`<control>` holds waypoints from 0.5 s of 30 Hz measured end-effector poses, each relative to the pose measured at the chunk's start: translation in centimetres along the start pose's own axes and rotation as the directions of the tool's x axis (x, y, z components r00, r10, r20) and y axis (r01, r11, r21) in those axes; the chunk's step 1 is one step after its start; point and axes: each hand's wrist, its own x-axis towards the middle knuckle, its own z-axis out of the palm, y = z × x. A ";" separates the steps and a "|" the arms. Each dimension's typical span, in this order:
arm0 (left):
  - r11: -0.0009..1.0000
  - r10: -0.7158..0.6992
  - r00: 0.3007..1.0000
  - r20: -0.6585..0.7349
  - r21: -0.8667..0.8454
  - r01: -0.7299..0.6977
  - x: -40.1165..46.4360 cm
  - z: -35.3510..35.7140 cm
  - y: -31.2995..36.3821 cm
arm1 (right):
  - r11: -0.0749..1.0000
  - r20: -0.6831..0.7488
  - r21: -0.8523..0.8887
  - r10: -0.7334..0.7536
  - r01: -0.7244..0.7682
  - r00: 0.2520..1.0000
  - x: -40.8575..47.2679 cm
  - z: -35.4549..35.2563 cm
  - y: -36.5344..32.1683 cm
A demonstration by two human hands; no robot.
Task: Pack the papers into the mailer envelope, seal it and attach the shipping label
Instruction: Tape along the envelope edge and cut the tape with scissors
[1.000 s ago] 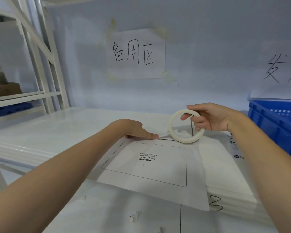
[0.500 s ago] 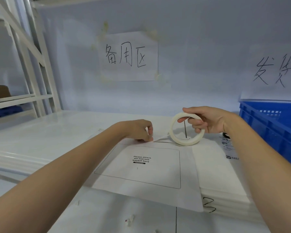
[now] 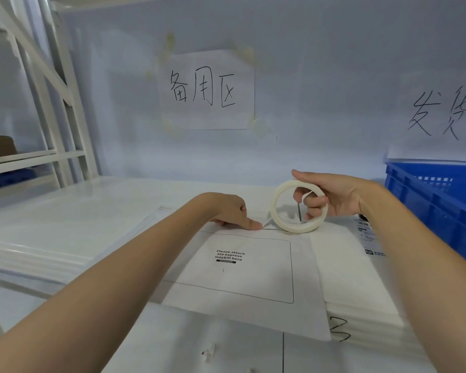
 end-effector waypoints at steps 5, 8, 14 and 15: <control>0.996 -0.040 0.995 0.087 -0.080 0.047 1.0 -0.3 -0.1 | 0.999 -0.030 -0.006 0.047 -0.047 0.998 0.3 0.2 0.0; 0.991 -0.039 0.989 0.140 -0.123 0.057 1.9 -0.3 -0.1 | 0.999 -0.058 0.050 -0.002 0.005 0.998 0.0 0.8 0.7; 0.985 -0.078 0.980 0.185 -0.137 0.105 2.6 -0.5 0.2 | 0.966 -0.178 0.196 -0.132 0.167 0.975 -0.7 1.8 1.9; 0.985 -0.078 0.980 0.181 -0.141 0.104 2.5 -0.5 0.2 | 0.971 -0.213 0.159 -0.145 0.181 0.966 -0.7 1.8 1.7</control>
